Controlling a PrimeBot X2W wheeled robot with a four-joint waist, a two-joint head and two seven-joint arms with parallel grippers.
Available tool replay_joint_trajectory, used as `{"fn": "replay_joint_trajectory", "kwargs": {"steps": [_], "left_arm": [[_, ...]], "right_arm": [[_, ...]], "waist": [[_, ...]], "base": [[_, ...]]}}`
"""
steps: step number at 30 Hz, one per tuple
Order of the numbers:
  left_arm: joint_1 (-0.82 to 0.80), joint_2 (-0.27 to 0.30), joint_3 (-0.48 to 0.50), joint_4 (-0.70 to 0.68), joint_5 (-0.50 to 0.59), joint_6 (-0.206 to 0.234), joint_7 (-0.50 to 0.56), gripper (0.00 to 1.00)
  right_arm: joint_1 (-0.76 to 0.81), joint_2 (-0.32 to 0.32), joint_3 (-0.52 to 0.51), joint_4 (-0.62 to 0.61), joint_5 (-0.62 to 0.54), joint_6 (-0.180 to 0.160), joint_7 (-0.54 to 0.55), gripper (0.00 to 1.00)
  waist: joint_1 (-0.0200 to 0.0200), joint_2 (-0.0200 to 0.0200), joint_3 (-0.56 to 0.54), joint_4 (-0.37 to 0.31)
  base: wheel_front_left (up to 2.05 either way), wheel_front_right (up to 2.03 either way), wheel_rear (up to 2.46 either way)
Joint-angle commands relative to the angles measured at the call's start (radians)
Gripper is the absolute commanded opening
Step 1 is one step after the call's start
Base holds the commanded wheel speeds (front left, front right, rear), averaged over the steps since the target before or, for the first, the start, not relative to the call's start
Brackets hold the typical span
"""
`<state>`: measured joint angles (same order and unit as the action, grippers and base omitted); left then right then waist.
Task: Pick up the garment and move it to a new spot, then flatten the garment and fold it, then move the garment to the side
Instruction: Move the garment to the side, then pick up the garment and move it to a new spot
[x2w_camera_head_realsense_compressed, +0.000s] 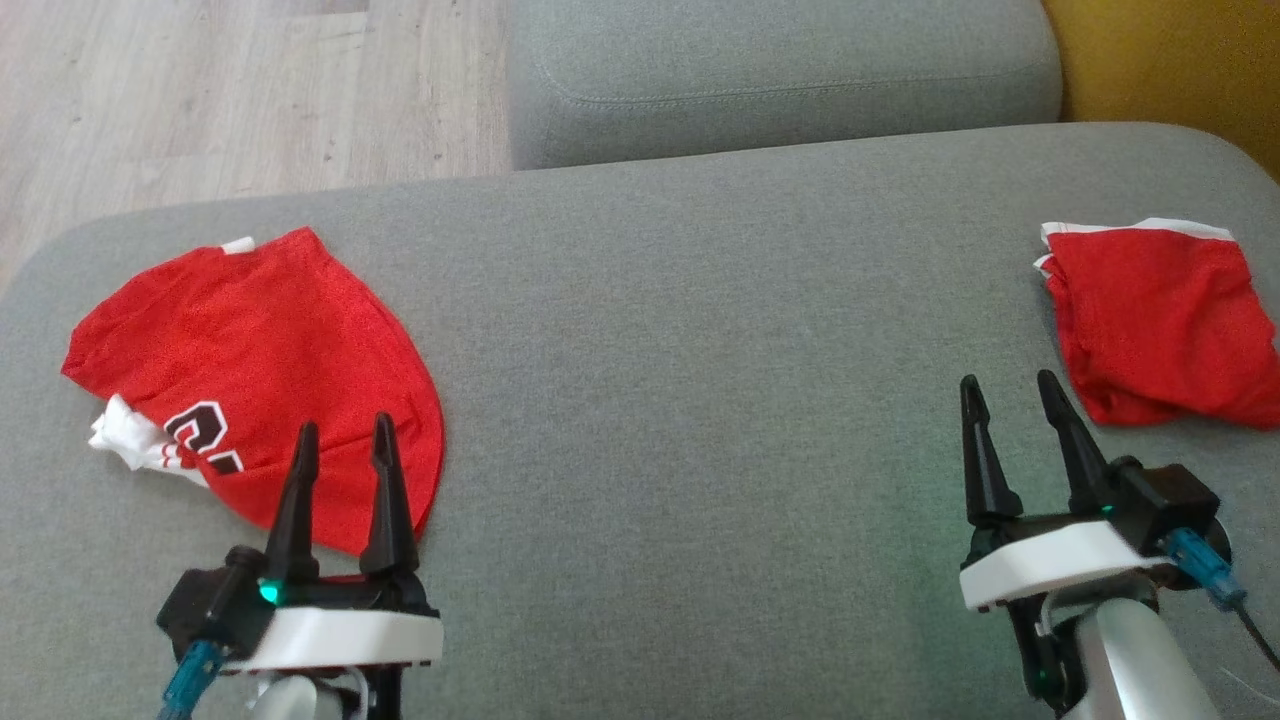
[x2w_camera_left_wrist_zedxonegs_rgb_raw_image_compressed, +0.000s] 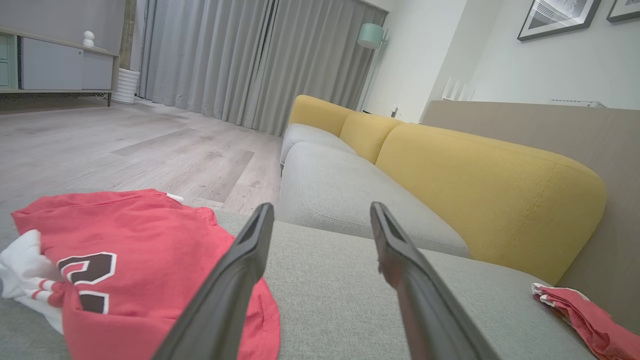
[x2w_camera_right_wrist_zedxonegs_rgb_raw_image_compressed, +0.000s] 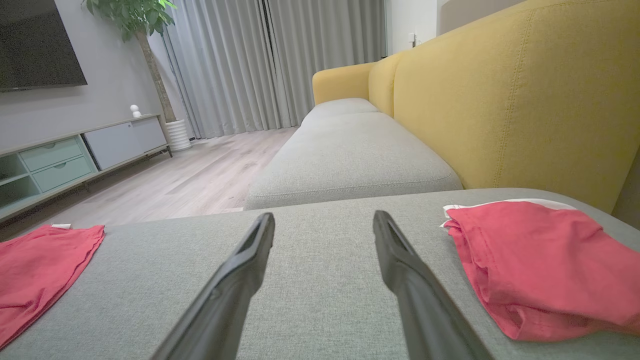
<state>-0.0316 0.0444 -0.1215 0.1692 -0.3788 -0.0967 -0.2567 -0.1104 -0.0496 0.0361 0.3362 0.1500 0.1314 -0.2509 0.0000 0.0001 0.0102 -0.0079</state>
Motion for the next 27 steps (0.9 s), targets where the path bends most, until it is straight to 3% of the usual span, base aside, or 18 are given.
{"fn": "replay_joint_trajectory", "kwargs": {"steps": [1, 15, 27], "left_arm": [[-0.033, 0.006, 0.039, -0.027, 0.000, 0.001, -0.005, 1.00], [-0.041, 0.006, 0.038, -0.020, 0.006, 0.010, -0.005, 1.00], [-0.017, 0.006, 0.071, 0.005, 0.035, 0.019, -0.005, 1.00]], "right_arm": [[-0.029, -0.001, 0.022, -0.035, 0.011, -0.001, -0.011, 1.00], [-0.027, -0.001, 0.038, -0.040, 0.026, -0.001, -0.011, 1.00], [0.010, -0.001, 0.122, -0.020, 0.054, -0.001, -0.011, 1.00]], "waist": [[0.0000, -0.0001, 0.000, 0.001], [0.0000, -0.0001, -0.001, 0.034], [0.0000, -0.0001, -0.037, 0.191]], "base": [[0.00, 0.00, 0.00], [0.00, 0.00, 0.00], [0.00, 0.00, 0.00]]}}
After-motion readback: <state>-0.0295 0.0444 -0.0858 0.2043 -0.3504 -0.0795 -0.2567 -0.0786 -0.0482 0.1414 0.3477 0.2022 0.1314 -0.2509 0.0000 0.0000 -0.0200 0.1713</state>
